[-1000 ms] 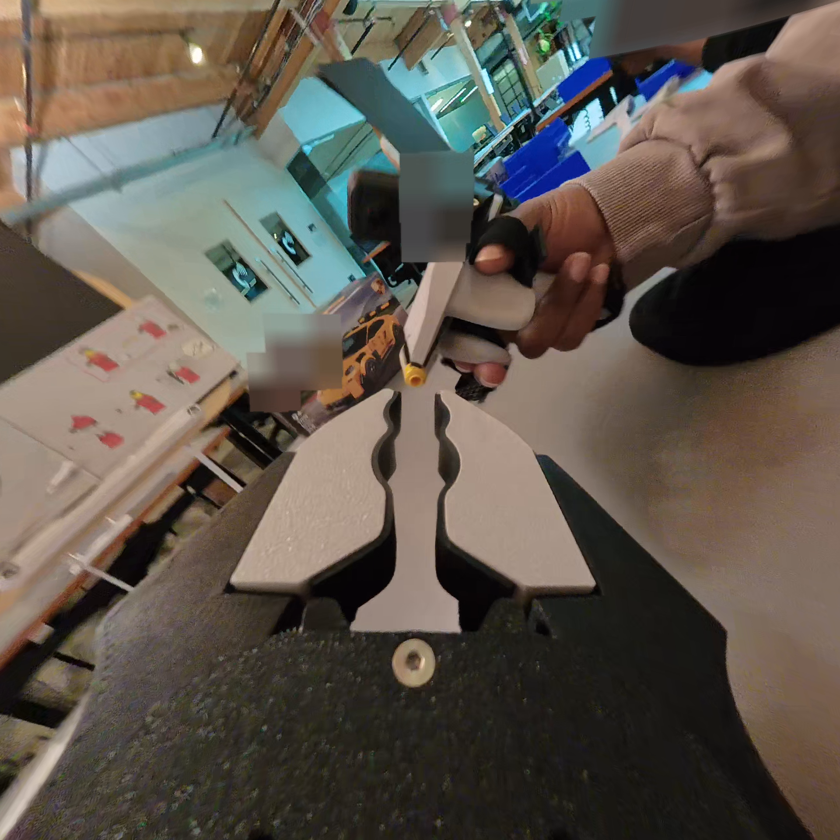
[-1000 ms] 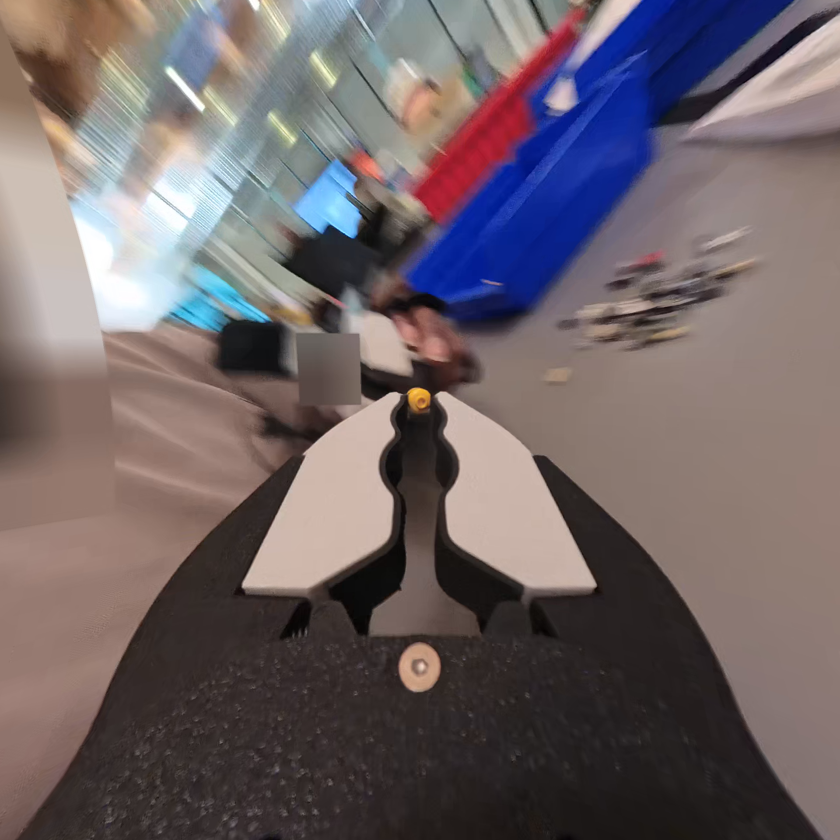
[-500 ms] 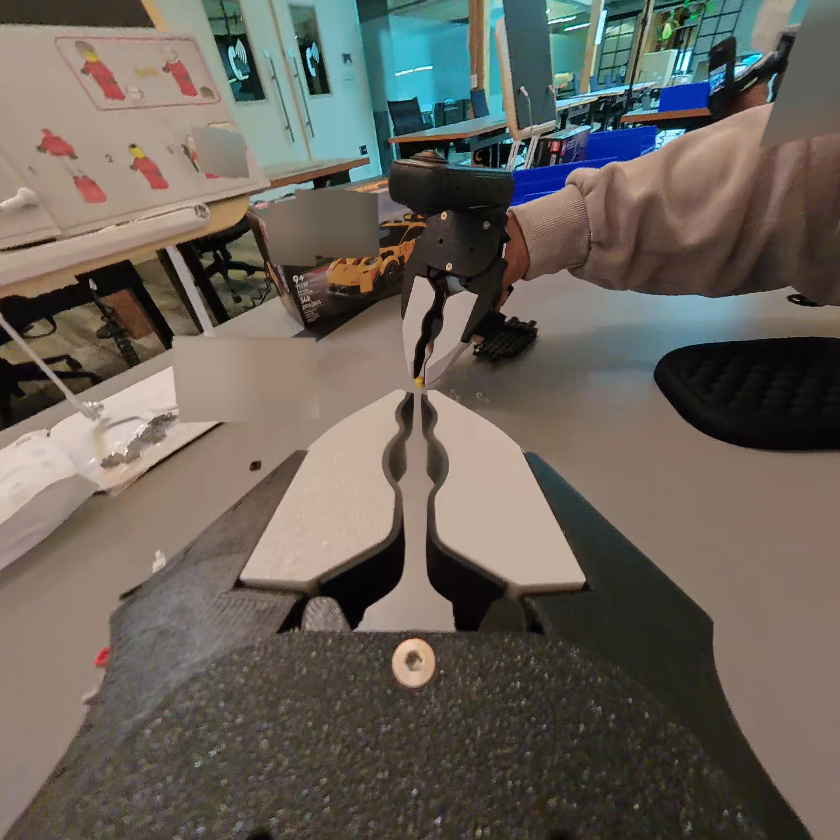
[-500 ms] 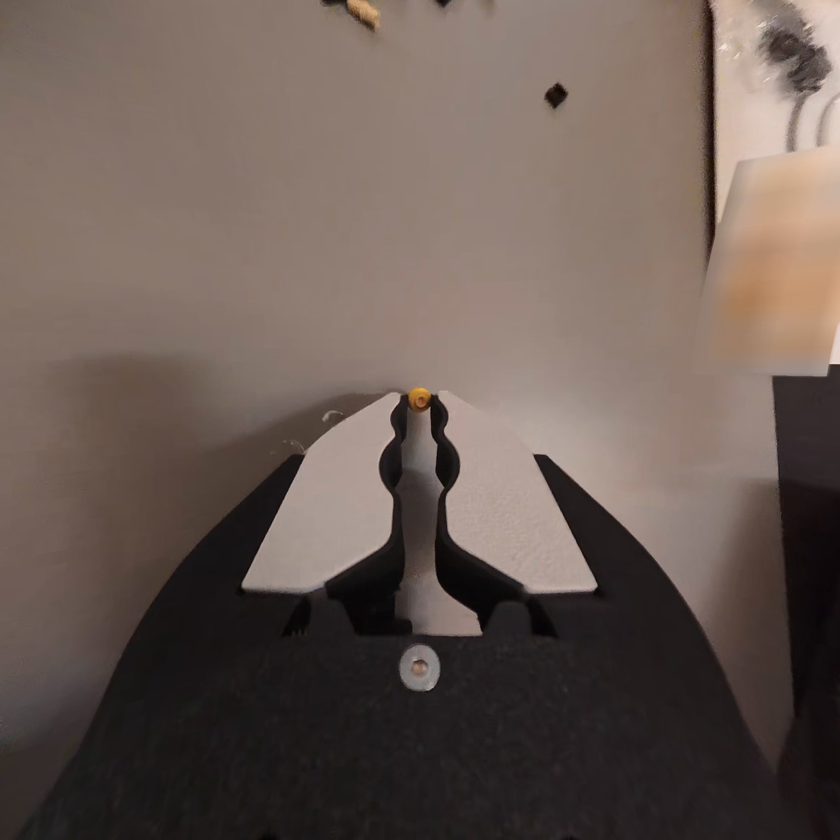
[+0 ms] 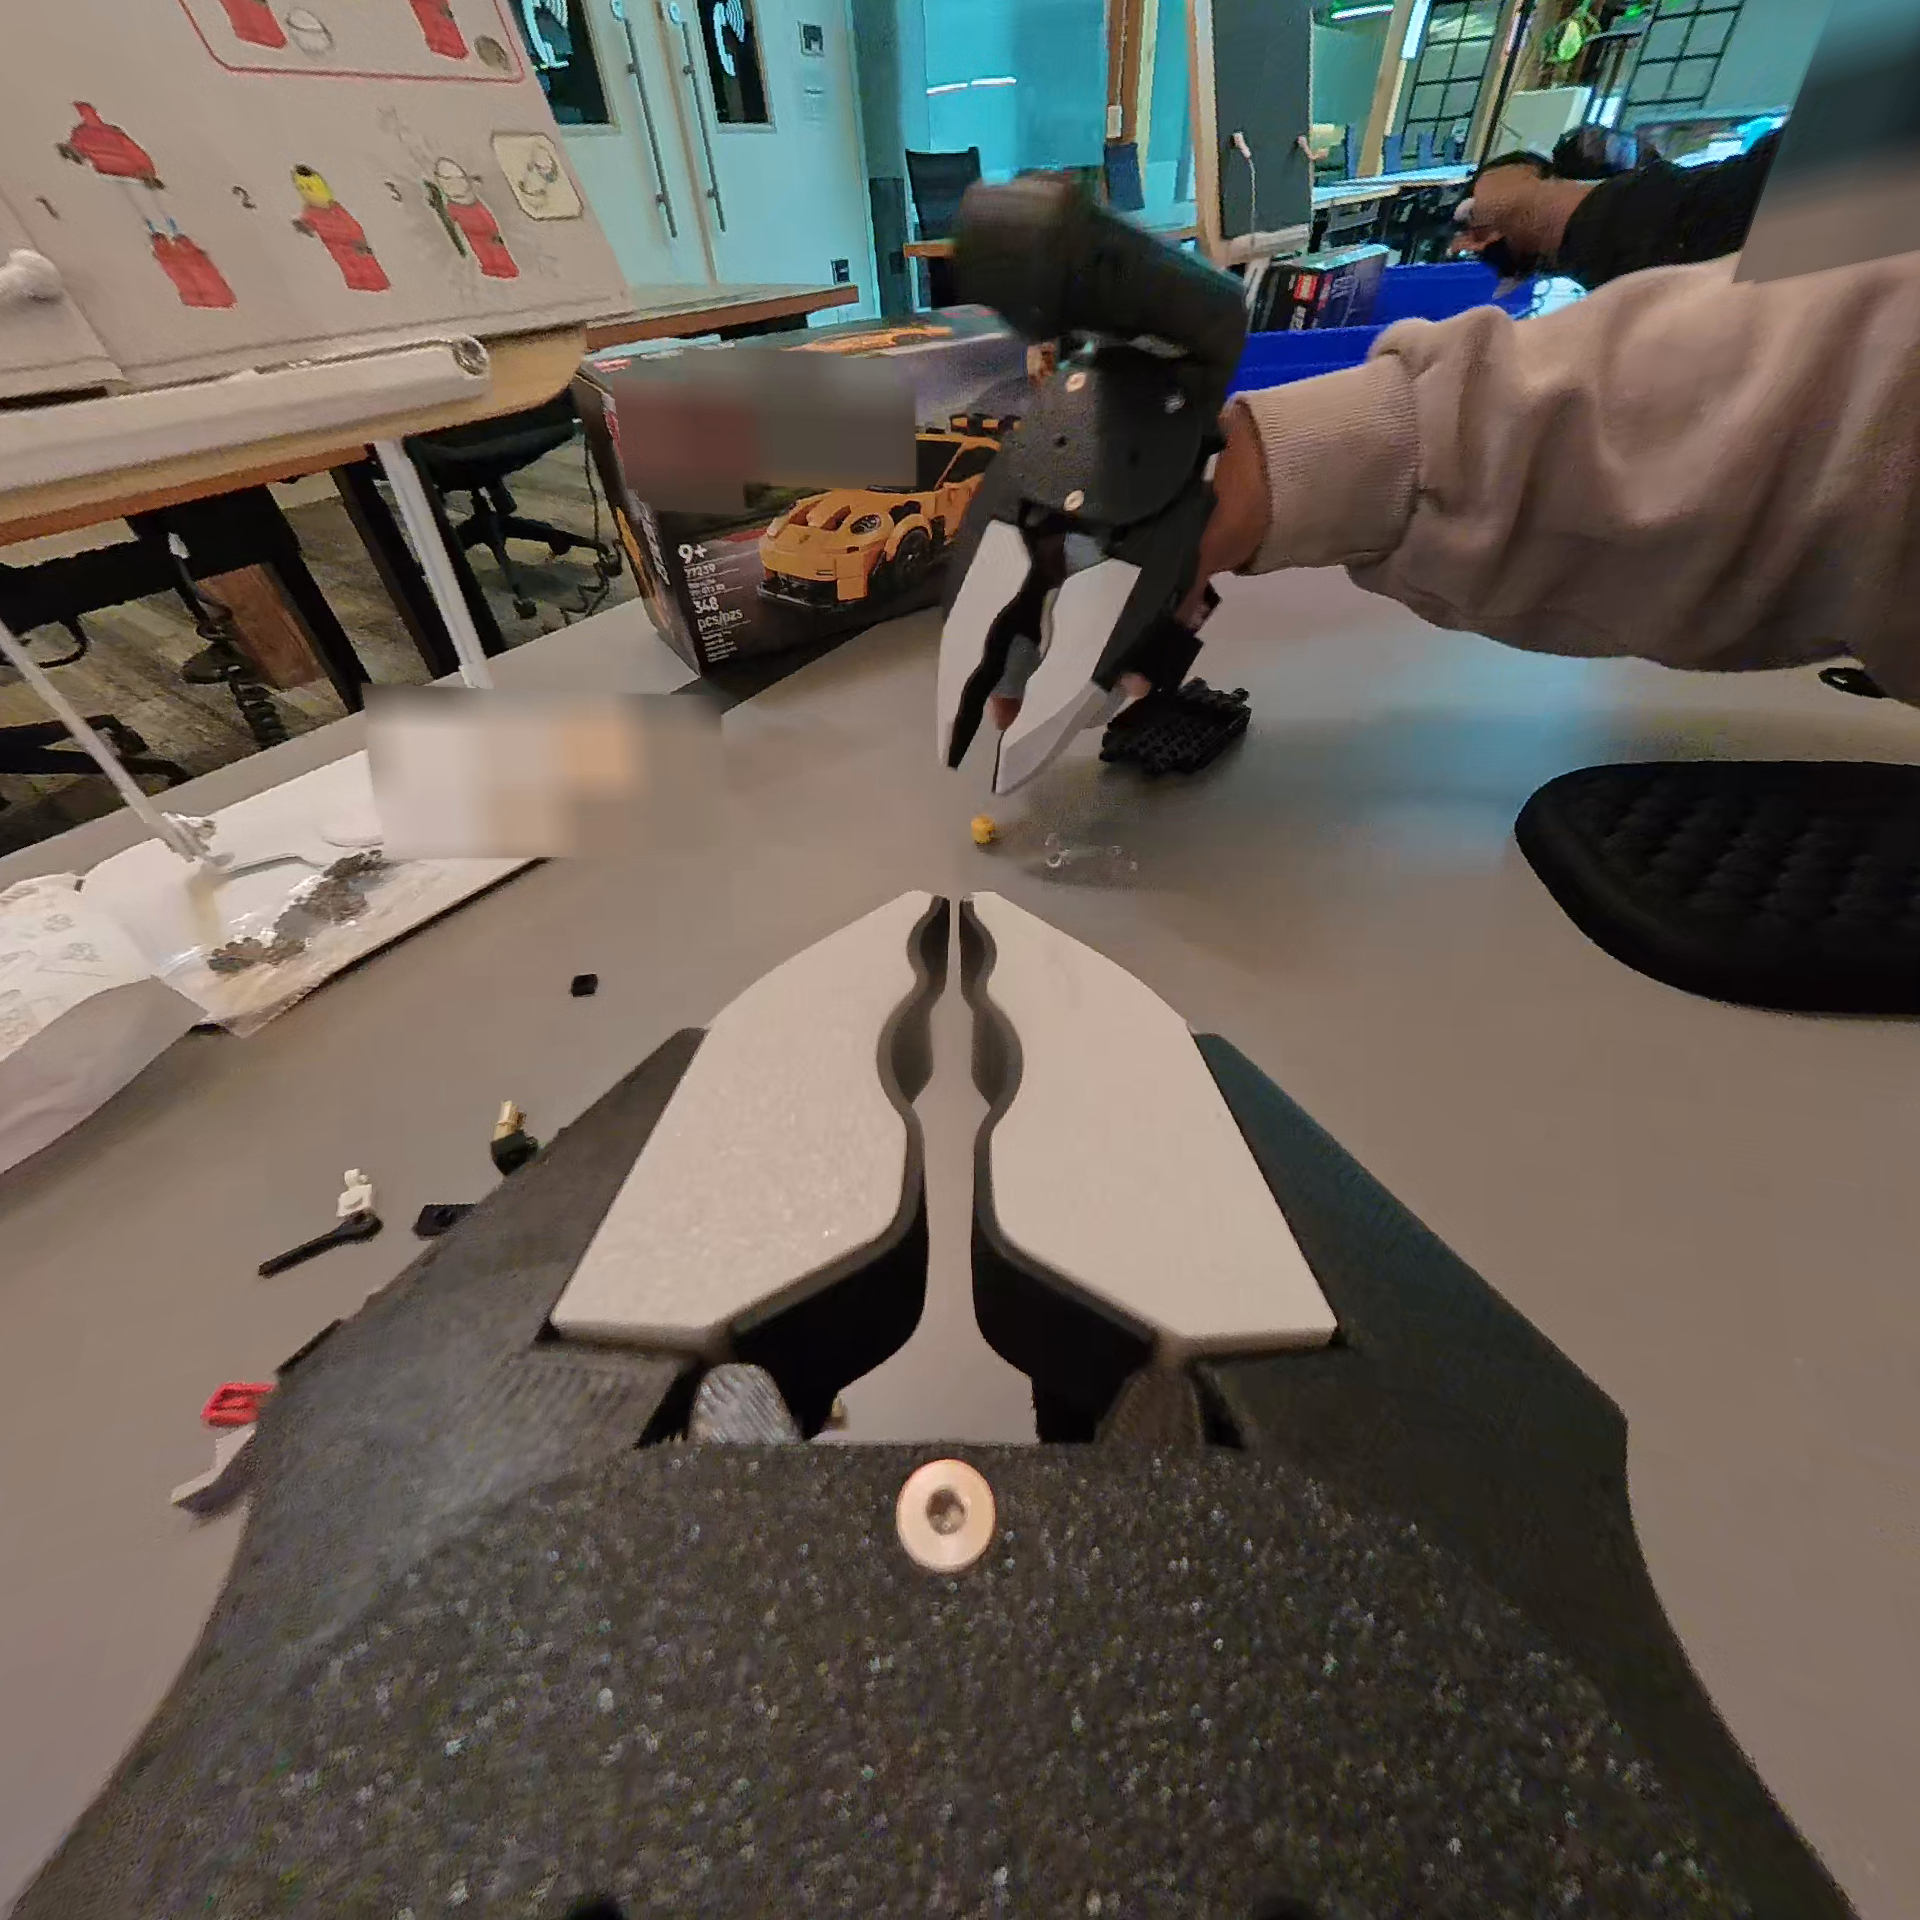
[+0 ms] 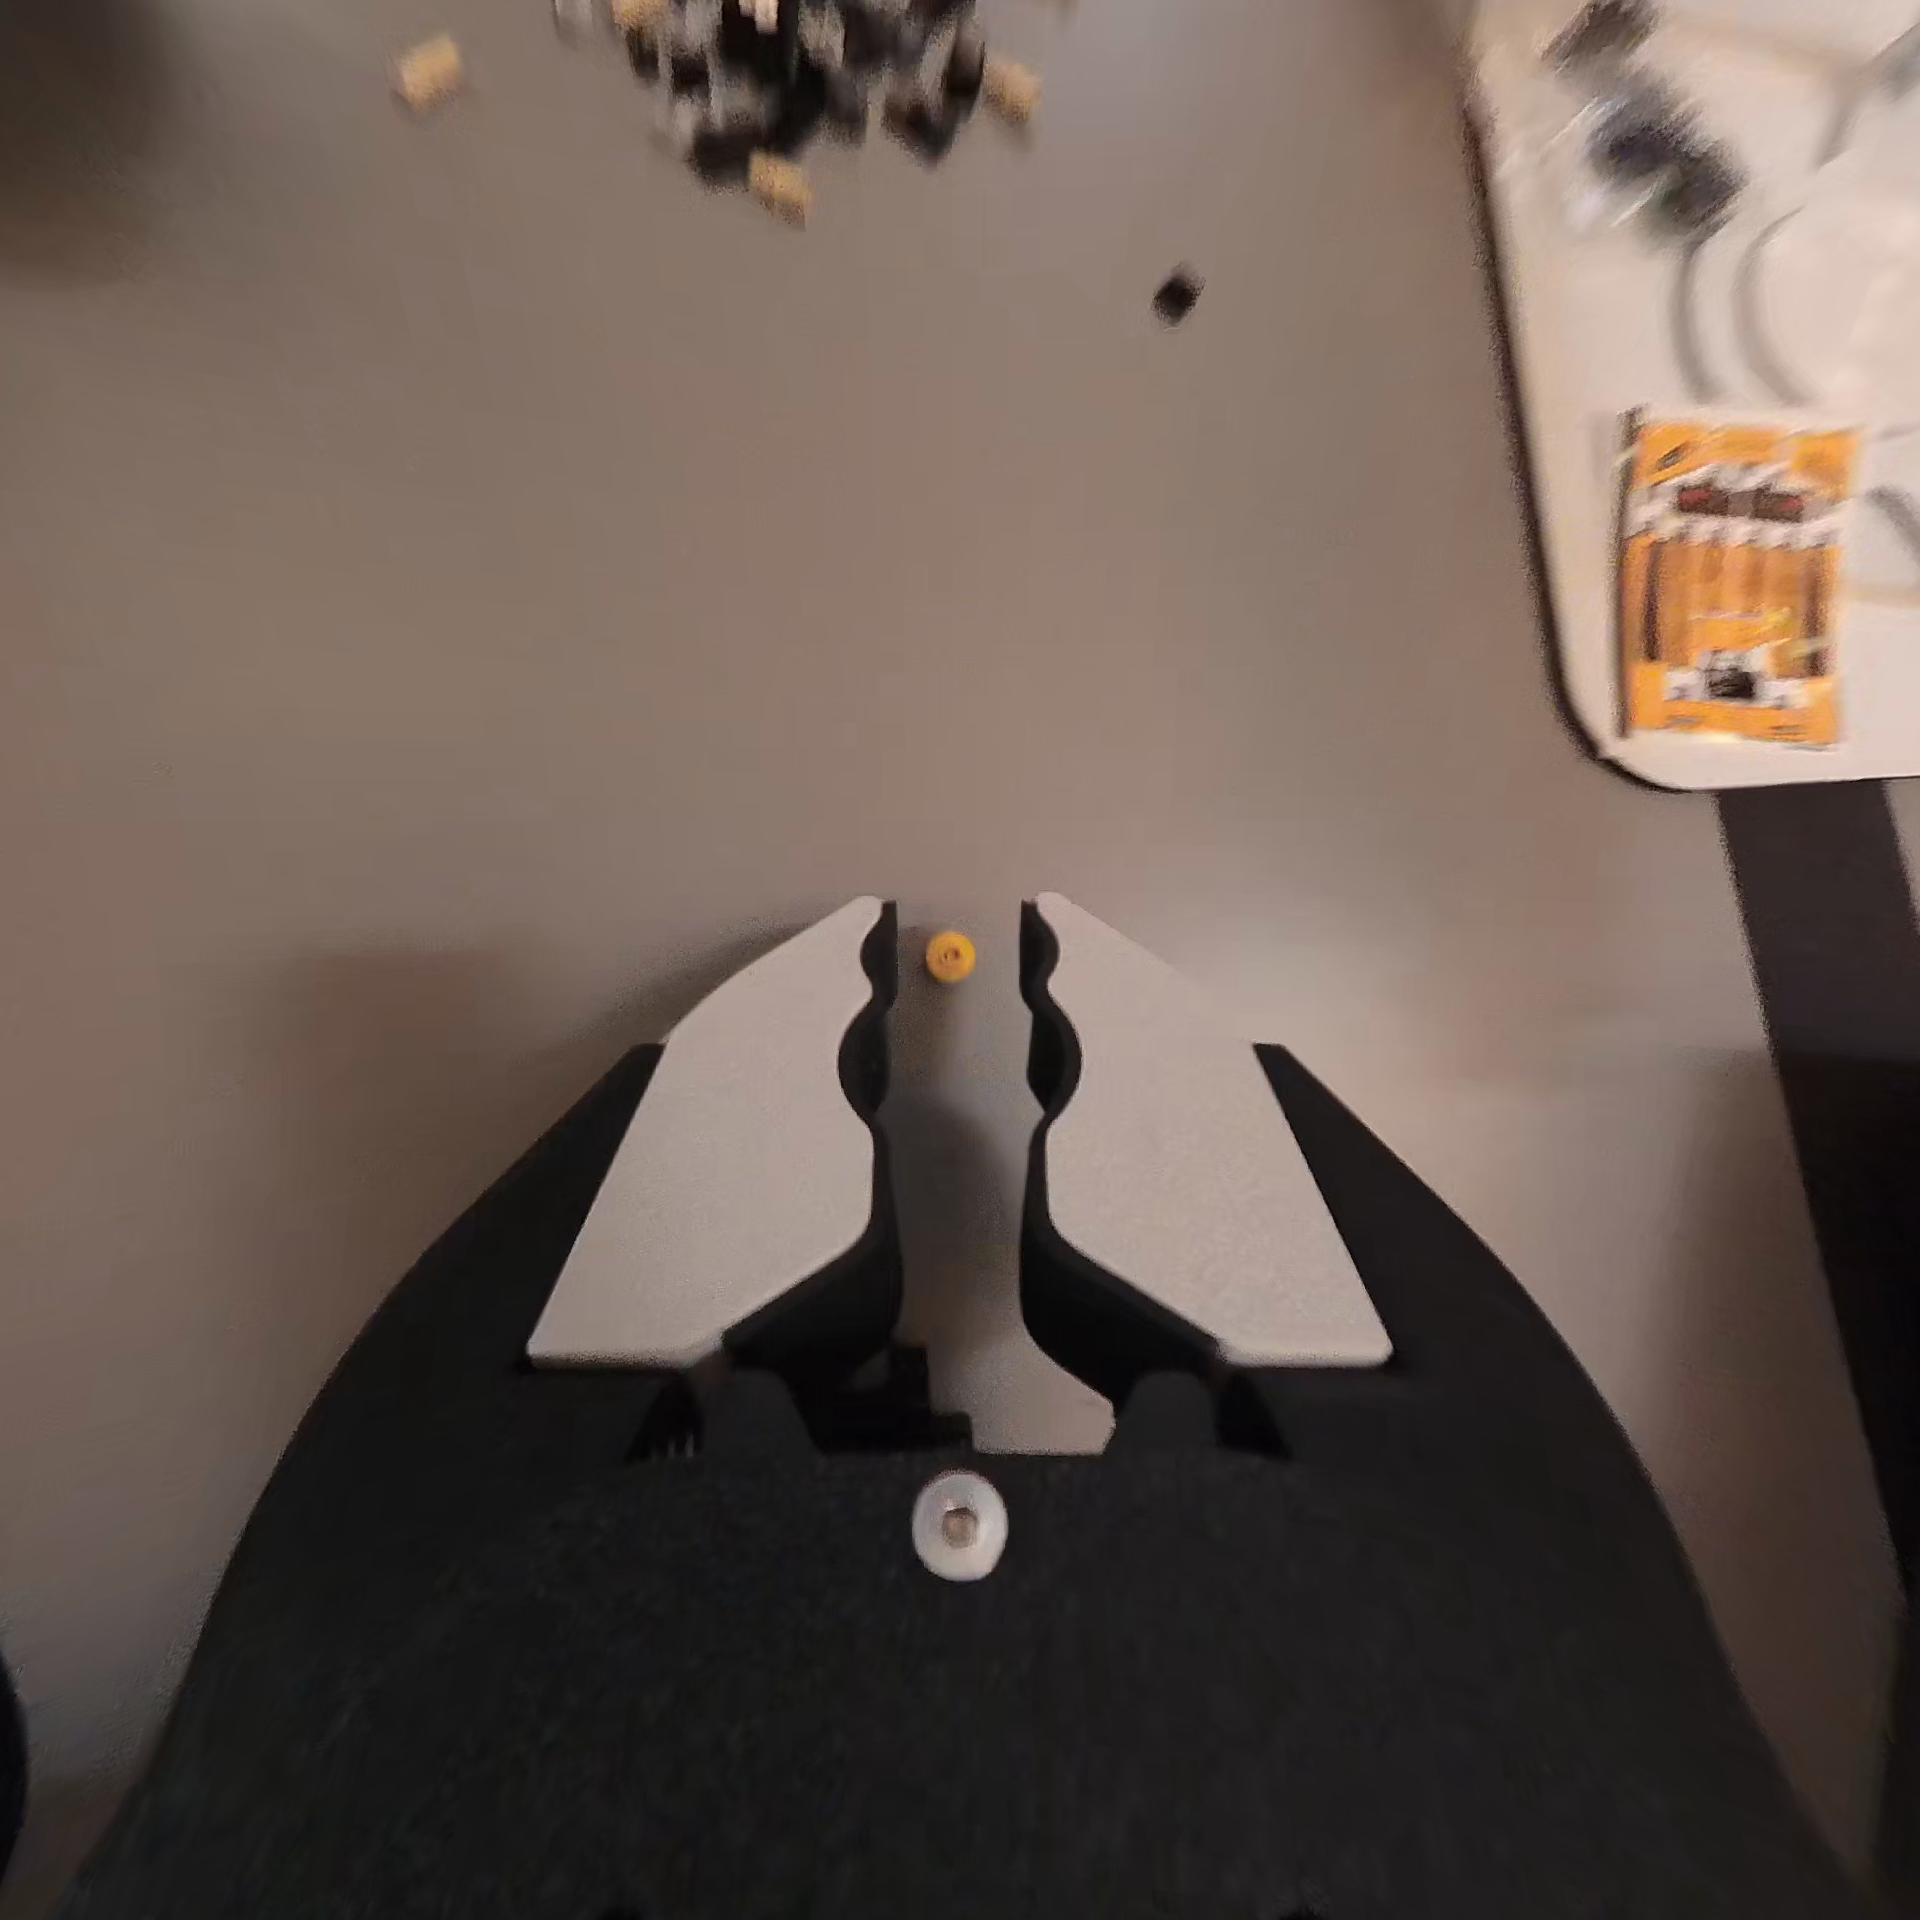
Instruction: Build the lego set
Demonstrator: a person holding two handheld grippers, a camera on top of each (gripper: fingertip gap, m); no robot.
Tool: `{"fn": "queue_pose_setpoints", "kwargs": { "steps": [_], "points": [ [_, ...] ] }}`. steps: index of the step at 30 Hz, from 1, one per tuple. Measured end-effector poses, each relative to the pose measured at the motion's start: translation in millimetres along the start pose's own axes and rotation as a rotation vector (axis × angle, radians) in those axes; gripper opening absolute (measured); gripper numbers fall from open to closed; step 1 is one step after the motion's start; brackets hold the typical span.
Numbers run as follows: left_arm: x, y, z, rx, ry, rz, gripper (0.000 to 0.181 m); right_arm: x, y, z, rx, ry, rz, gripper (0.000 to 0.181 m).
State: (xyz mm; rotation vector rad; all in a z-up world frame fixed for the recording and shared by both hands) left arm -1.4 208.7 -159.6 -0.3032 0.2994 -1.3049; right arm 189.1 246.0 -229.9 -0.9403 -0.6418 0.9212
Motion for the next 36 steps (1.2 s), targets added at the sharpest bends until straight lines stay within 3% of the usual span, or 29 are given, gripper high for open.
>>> {"fn": "queue_pose_setpoints", "kwargs": {
  "steps": [5, 9, 12, 17, 21, 28, 36],
  "points": [
    [-19, -22, 14, 0.027, -0.014, 0.08, 0.001, -19, -42, 16, 0.247, 0.118, -0.125, 0.022],
    [-67, -78, 19, -0.018, -0.018, 0.271, 0.001, -50, -67, 19, 0.432, 0.261, -0.186, 0.022],
    [-117, -138, -2, -0.199, -0.05, 0.419, 0.002, -74, -73, 19, 0.526, 0.365, -0.22, 0.02],
    [-164, -199, -81, -0.718, -0.127, 0.379, 0.006, -98, -73, 14, 0.626, 0.424, -0.274, 0.02],
    [-162, -209, -132, -1.07, -0.056, 0.14, 0.008, -97, -78, 9, 0.654, 0.453, -0.293, 0.019],
    [-163, -211, -180, -1.4, 0.04, -0.135, 0.012, -96, -84, 11, 0.681, 0.432, -0.324, 0.019],
    [-168, -202, -193, -1.488, 0.114, -0.154, 0.021, -91, -83, 7, 0.681, 0.458, -0.332, 0.019]
  ]
}}
Point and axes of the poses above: each gripper's, where its closed fingertips meet, y out along the fingers, z out of its top, x = y × z across the jaws, the point moved 2 cm from there along -y, back along the fingers, and after that the axes turned 12 degrees about -x, right-handed, at the moved point
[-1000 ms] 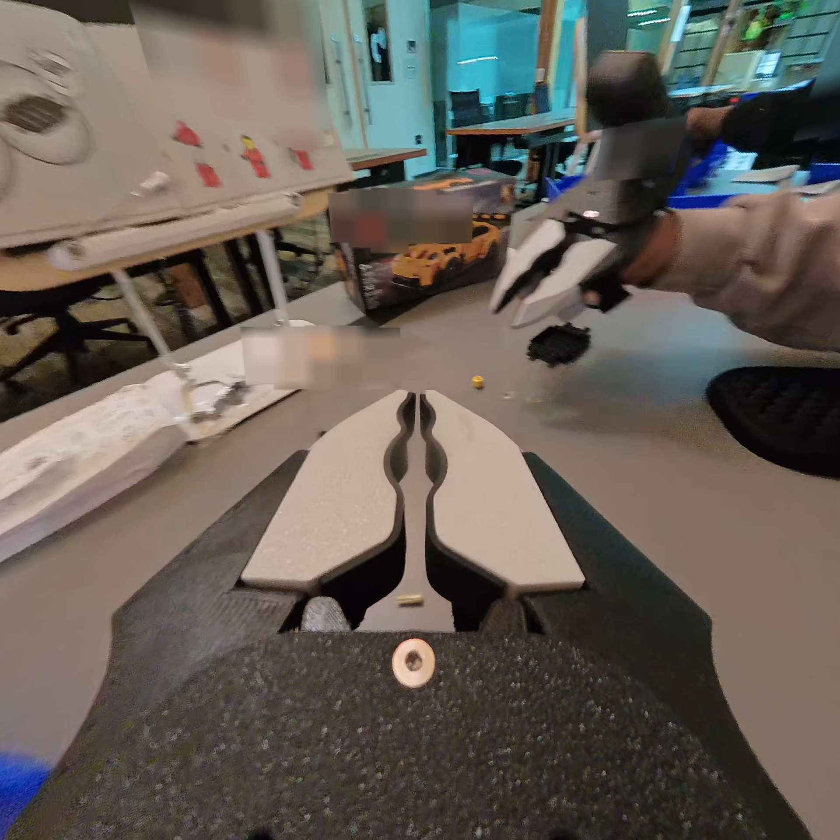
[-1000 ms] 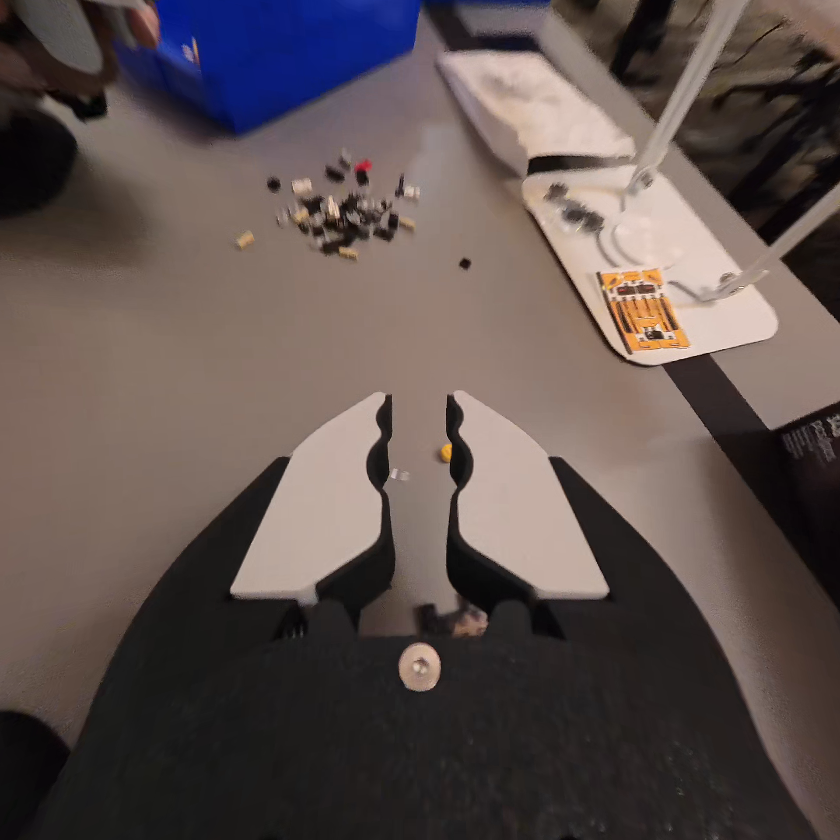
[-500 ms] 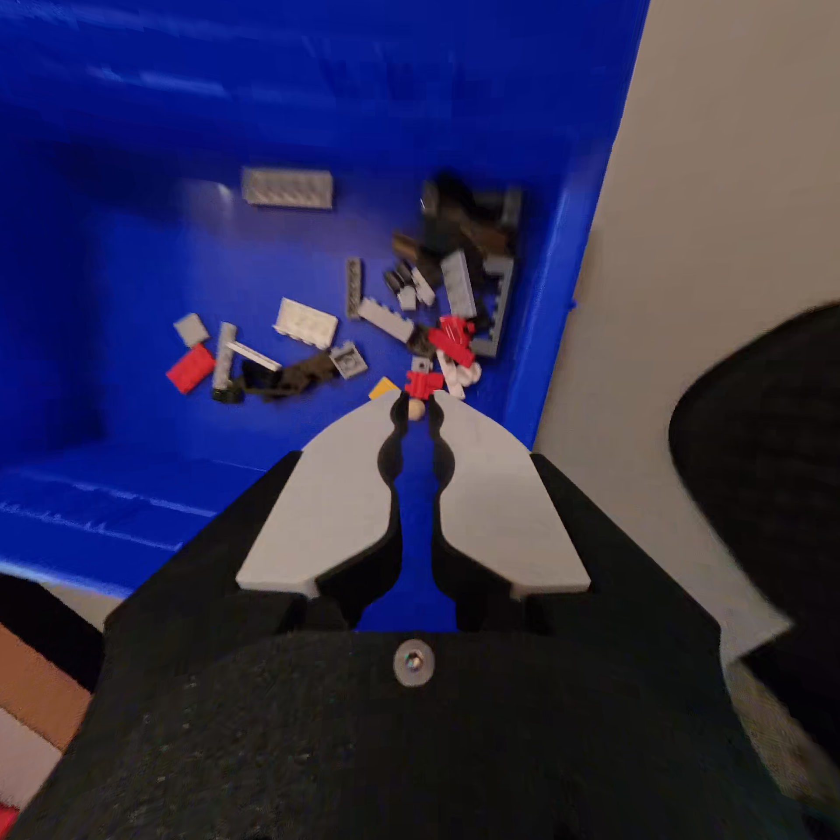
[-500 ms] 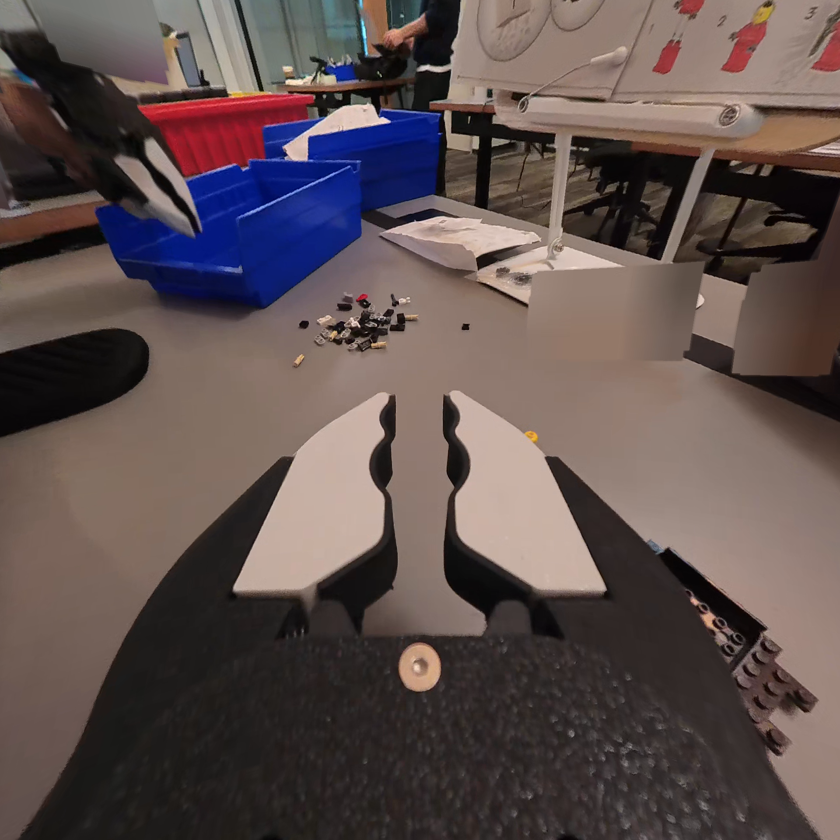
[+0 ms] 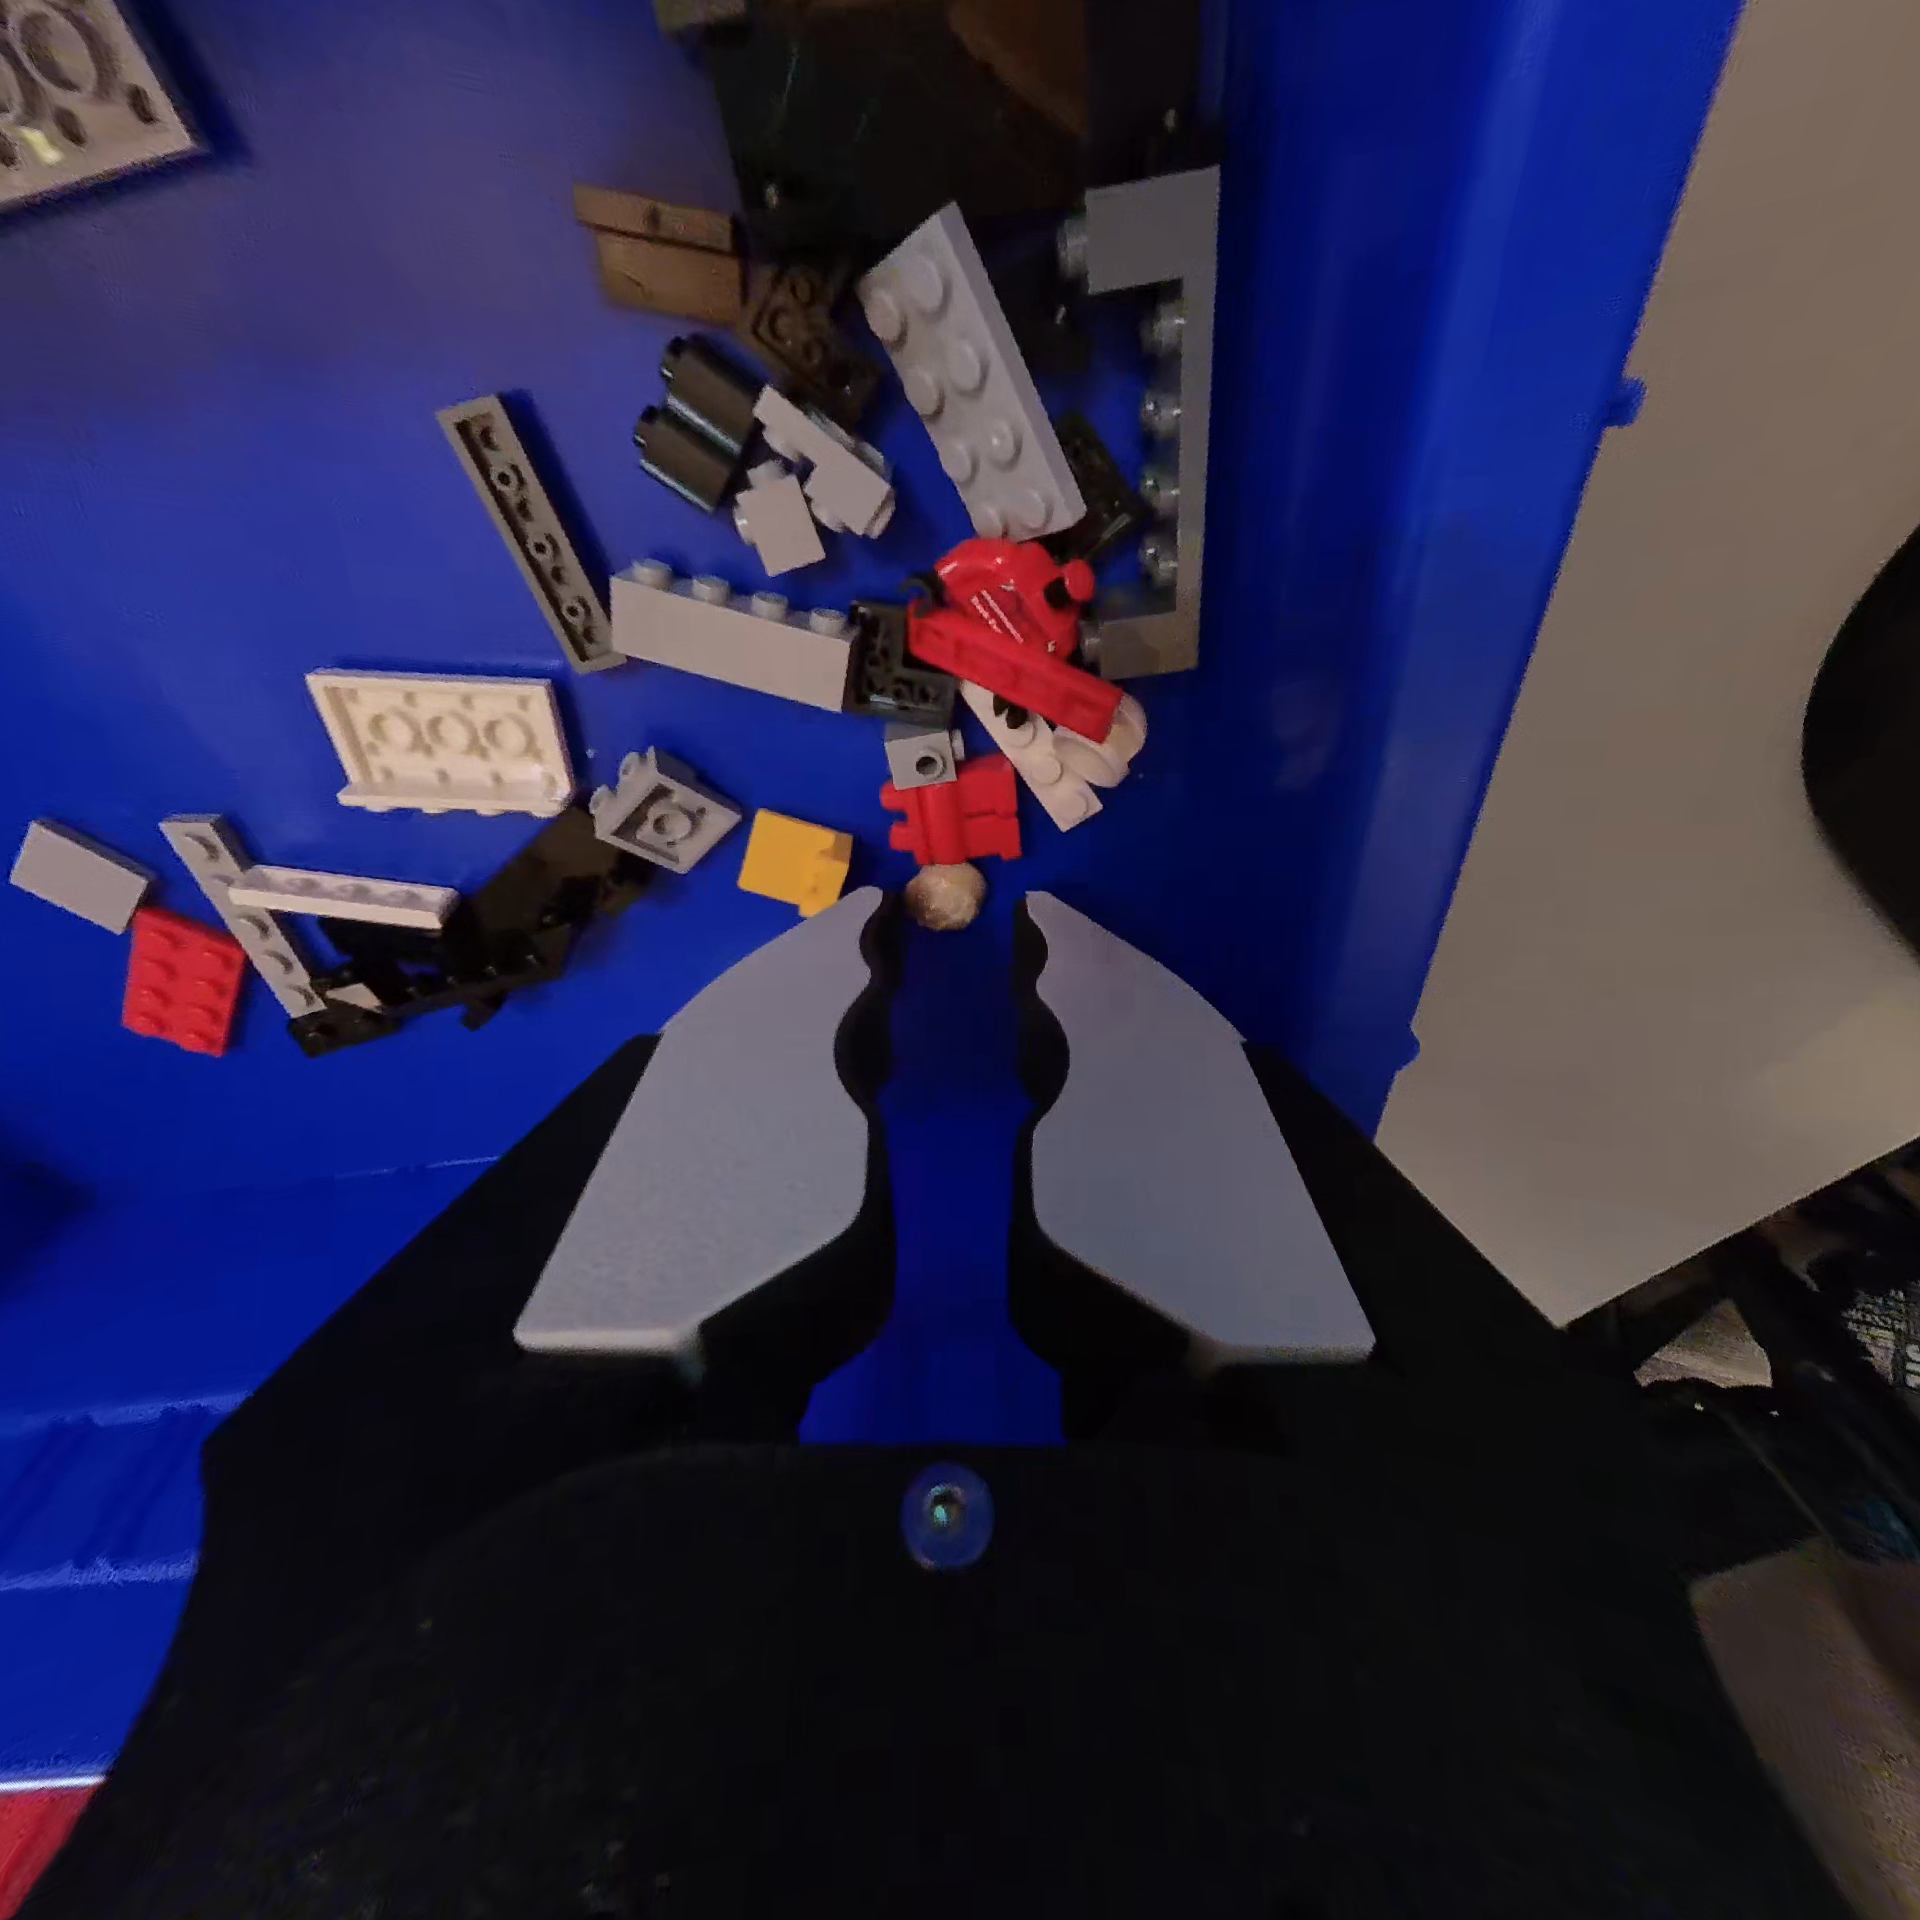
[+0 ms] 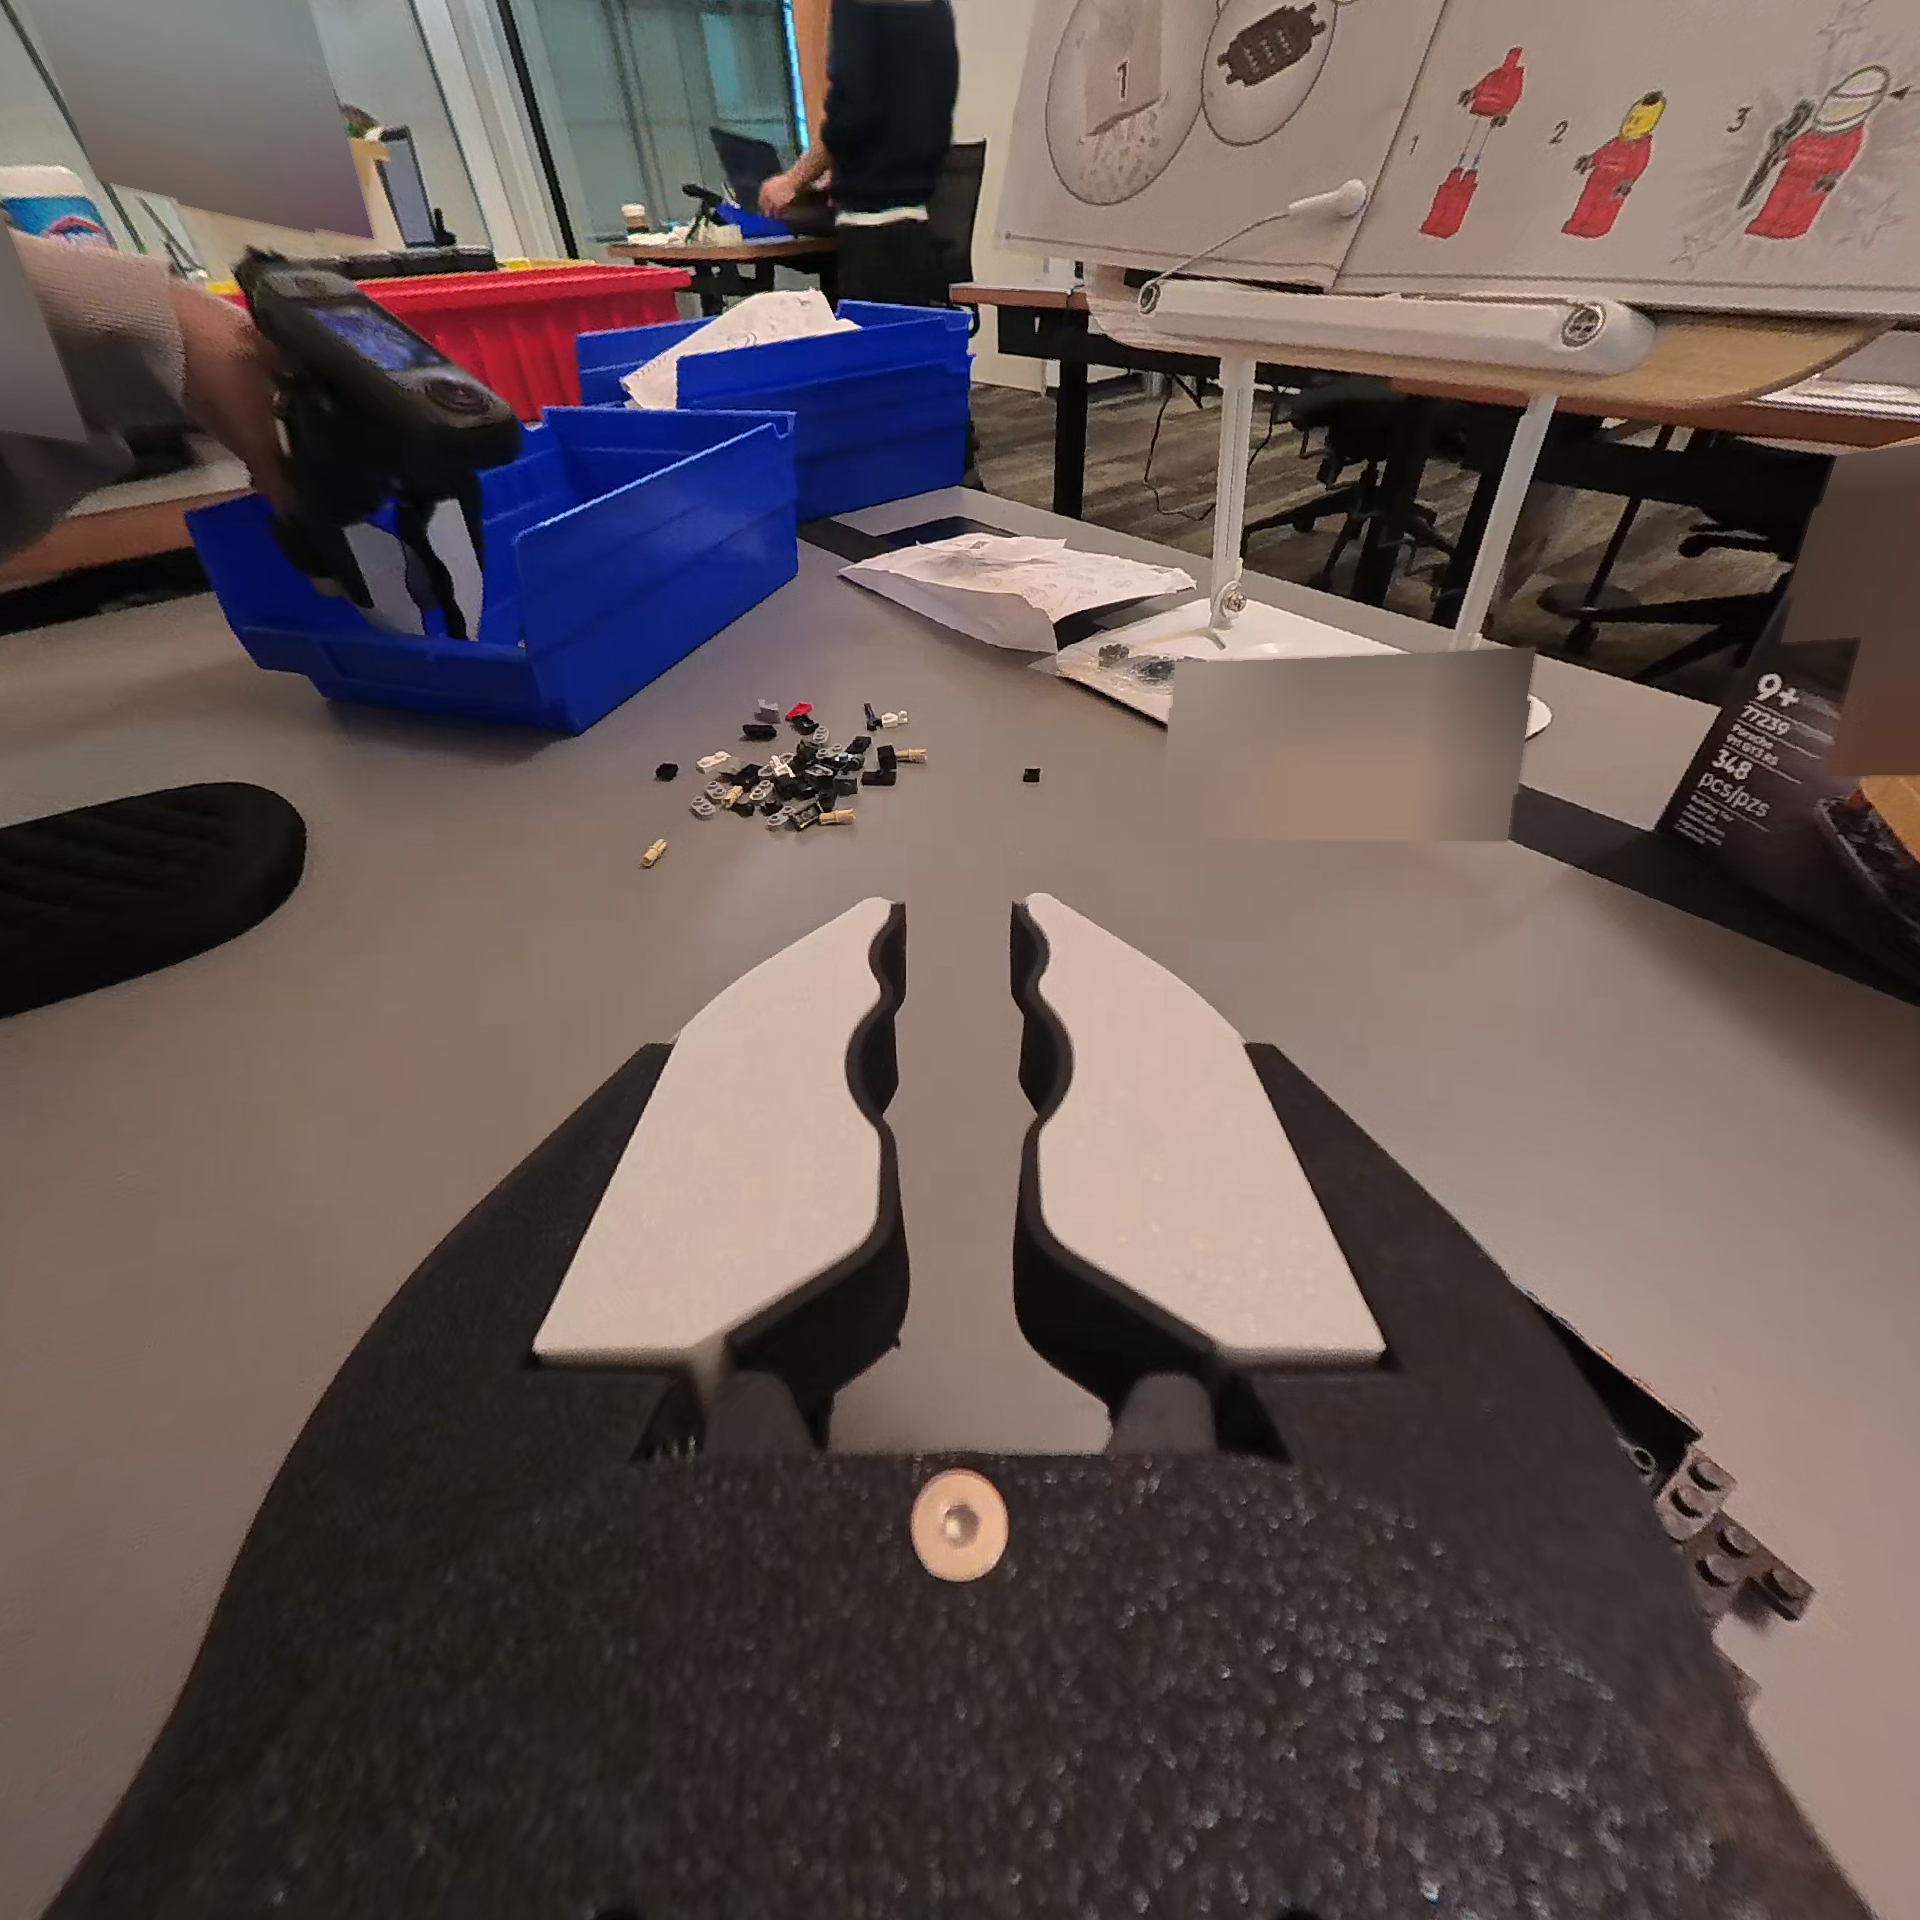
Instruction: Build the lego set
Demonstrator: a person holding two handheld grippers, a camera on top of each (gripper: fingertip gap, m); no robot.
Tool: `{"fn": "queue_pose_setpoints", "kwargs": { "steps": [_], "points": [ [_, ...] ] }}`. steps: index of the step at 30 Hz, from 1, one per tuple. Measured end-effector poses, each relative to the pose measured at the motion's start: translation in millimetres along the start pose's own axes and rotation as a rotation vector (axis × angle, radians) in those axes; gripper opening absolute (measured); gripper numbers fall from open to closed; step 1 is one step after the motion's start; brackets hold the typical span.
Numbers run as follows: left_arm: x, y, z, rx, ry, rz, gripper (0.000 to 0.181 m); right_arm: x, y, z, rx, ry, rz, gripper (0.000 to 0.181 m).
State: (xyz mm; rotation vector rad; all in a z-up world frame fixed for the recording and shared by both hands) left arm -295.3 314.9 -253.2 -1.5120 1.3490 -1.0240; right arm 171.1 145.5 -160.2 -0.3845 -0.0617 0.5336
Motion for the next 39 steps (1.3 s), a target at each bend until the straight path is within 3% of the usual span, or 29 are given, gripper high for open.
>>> {"fn": "queue_pose_setpoints", "kwargs": {
  "steps": [6, 10, 14, 17, 21, 26, 32, 39],
  "points": [
    [-3, 1, 4, 0.013, -0.027, 0.035, 0.015, 2, -2, -1, 0.0, 0.003, -0.01, 0.018],
    [-15, -12, -1, 0.021, -0.091, 0.146, 0.015, 0, -3, 0, 0.002, -0.007, -0.008, 0.018],
    [-19, -77, 9, 0.26, -0.187, 0.328, 0.015, -5, -3, 2, 0.005, -0.018, -0.002, 0.018],
    [9, -140, 45, 0.608, -0.191, 0.359, 0.014, -13, -1, 6, 0.007, -0.062, -0.006, 0.017],
    [71, -204, 106, 1.074, -0.12, 0.147, 0.014, -36, 11, 12, -0.024, -0.212, -0.014, 0.017],
    [132, -228, 186, 1.39, -0.059, -0.271, 0.014, -80, 24, 24, -0.013, -0.387, 0.015, 0.017],
    [171, -229, 259, 1.432, -0.066, -0.668, 0.014, -94, 29, 41, 0.084, -0.414, 0.001, 0.025],
    [182, -223, 281, 1.417, -0.104, -0.952, 0.014, -94, 21, 49, 0.152, -0.502, -0.104, 0.025]
  ]
}}
Point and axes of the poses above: each gripper's, where its closed fingertips meet, y out along the fingers, z out of its top, x = y × z across the jaws, the point moved 2 cm from there along -y, back along the fingers, and after that the axes turned 12 degrees about -x, right-handed, at the moved point
